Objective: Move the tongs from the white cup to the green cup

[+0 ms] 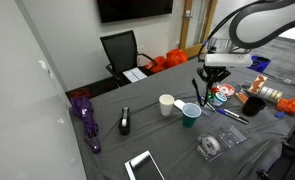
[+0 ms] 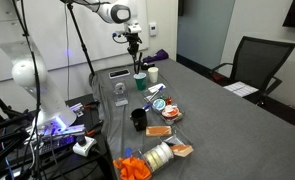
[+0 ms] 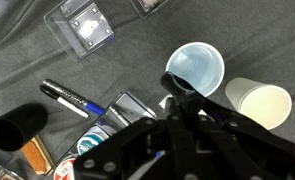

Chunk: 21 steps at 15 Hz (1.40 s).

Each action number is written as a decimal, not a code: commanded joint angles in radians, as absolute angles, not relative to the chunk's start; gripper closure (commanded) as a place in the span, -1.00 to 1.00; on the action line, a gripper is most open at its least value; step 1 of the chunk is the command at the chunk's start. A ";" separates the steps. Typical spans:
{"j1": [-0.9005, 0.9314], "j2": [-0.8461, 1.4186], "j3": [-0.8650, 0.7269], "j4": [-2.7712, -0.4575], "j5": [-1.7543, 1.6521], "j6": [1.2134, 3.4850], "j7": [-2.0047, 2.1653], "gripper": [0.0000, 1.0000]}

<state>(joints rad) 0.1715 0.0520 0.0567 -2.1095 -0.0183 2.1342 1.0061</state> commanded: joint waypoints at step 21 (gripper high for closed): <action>0.253 0.393 -0.007 -1.926 -0.131 2.207 1.195 0.97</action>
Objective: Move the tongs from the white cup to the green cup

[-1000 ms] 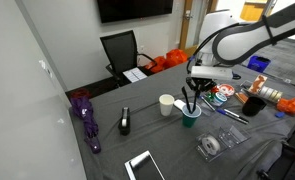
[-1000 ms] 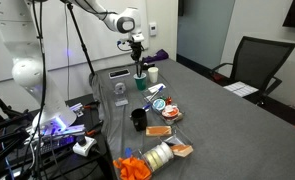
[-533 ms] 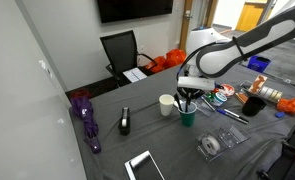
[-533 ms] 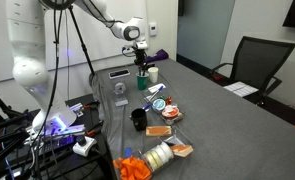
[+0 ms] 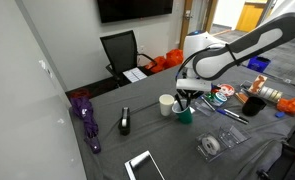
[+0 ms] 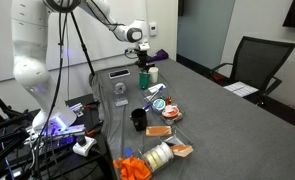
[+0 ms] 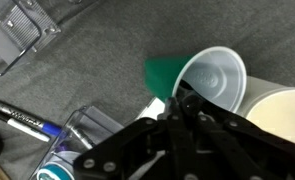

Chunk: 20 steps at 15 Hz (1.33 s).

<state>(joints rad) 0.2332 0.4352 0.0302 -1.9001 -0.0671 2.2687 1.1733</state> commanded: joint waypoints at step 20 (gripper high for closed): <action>0.229 0.380 0.001 -1.943 -0.212 2.097 1.161 0.97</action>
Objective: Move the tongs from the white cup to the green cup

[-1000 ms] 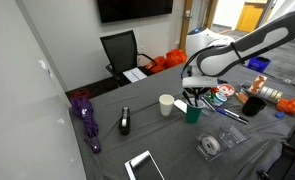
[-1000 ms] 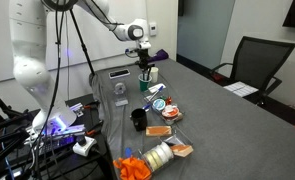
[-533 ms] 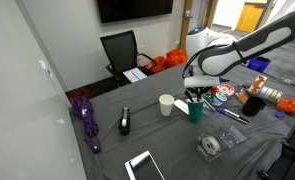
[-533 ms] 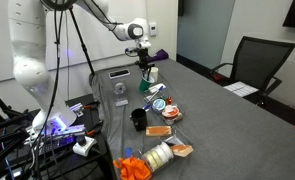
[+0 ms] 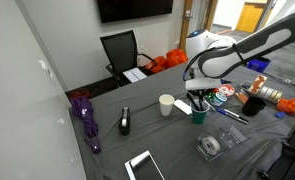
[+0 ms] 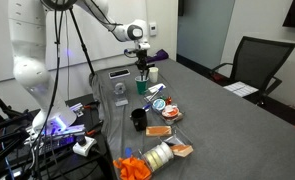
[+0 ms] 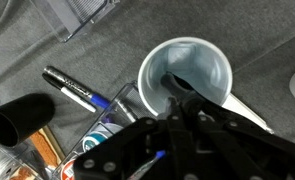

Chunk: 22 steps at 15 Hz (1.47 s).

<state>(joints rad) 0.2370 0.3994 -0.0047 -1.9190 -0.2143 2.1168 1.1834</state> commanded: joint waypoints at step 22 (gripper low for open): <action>0.226 0.354 0.002 -1.973 -0.229 2.042 1.099 -1.00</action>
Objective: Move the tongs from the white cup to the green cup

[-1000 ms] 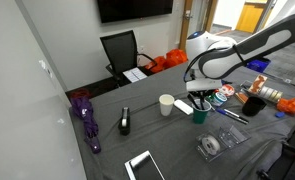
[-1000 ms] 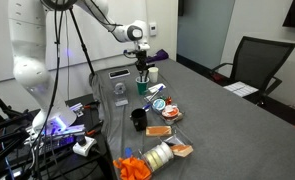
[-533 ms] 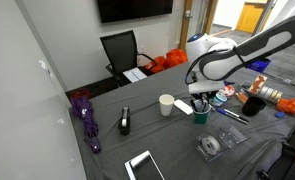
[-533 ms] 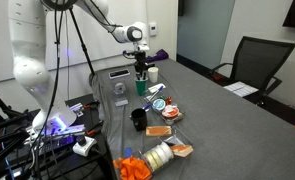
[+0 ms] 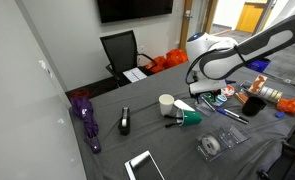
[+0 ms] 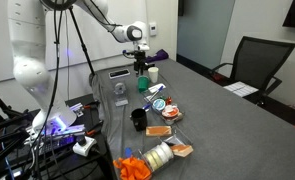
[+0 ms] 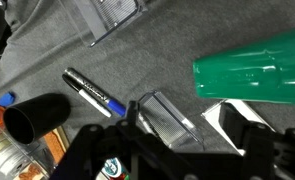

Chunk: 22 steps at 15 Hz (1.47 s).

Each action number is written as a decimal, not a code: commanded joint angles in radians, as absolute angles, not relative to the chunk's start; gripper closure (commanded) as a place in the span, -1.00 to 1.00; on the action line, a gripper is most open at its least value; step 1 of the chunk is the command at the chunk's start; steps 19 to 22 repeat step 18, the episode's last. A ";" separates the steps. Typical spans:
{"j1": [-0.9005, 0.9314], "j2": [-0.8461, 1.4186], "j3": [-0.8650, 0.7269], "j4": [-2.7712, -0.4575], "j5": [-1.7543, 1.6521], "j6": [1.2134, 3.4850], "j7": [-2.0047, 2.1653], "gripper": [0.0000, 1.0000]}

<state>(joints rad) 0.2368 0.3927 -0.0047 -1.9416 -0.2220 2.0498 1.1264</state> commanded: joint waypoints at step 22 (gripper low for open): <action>0.181 0.280 0.052 -2.029 0.056 2.331 0.945 -1.00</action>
